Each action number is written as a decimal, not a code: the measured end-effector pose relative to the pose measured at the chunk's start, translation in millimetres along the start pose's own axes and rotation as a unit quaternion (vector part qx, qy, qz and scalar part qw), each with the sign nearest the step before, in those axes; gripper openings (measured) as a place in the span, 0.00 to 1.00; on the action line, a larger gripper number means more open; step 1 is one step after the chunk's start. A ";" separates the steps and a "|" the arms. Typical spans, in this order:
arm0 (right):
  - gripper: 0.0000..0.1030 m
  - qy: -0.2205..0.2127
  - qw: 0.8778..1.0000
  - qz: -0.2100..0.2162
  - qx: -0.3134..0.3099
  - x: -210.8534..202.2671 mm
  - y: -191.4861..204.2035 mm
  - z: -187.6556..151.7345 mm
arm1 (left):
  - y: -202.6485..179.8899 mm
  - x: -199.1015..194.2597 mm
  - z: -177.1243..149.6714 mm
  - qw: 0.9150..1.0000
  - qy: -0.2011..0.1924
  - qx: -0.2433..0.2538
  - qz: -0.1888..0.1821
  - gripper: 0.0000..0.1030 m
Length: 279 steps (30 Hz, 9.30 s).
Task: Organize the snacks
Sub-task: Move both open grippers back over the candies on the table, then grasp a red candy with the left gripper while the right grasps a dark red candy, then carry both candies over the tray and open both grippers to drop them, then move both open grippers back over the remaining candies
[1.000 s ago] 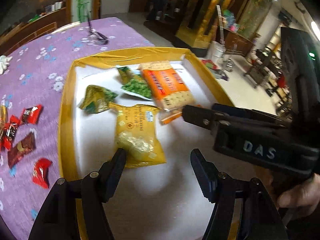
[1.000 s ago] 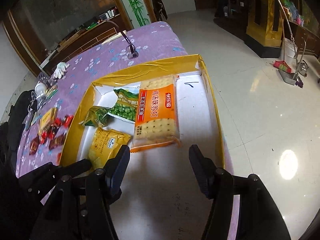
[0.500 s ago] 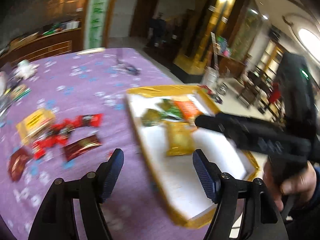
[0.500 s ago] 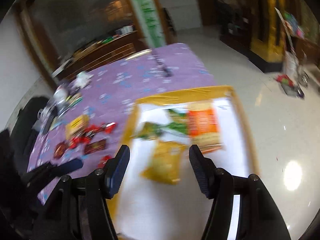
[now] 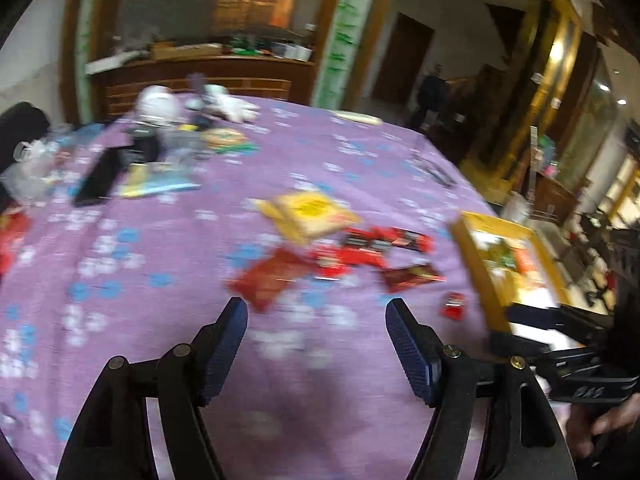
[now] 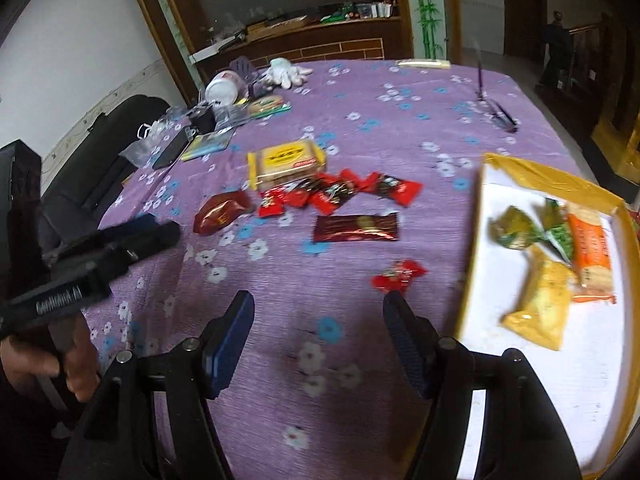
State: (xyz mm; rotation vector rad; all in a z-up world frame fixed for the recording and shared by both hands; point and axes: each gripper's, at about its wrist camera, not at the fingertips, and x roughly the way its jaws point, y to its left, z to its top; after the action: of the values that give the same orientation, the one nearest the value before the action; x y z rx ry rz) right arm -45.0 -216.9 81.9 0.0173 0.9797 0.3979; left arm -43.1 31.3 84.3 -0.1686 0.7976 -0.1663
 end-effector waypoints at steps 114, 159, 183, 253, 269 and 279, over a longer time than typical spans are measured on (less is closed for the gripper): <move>0.23 0.049 0.995 0.083 0.012 -1.0 -35.4 -5.0 | -103.5 32.1 -34.8 0.991 0.086 0.103 -0.006 0.37; 0.23 0.037 0.976 -0.008 0.215 -65.6 -223.0 -70.3 | -320.2 82.2 -51.6 0.942 0.126 0.285 -0.127 0.37; 0.23 0.064 0.975 -0.023 0.212 -49.7 -228.6 -68.9 | -329.5 99.8 -61.2 0.932 0.152 0.299 -0.133 0.37; 0.26 0.040 0.974 -0.046 0.217 -51.3 -208.3 -61.6 | -283.4 73.9 -39.7 0.953 0.105 0.242 -0.151 0.44; 0.26 0.028 0.989 -0.025 0.145 -38.8 -155.4 -28.7 | -200.0 63.0 -24.5 0.981 0.083 0.150 -0.091 0.44; 0.30 0.041 0.996 0.019 0.080 -17.0 -93.0 -12.1 | -118.7 50.1 -19.6 0.993 0.077 0.080 -0.040 0.45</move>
State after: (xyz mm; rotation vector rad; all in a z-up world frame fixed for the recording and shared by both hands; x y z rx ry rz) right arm -33.4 -310.8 71.0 0.1659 1.0920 0.3562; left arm -32.8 -96.5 61.2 -0.0371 0.9268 -0.3200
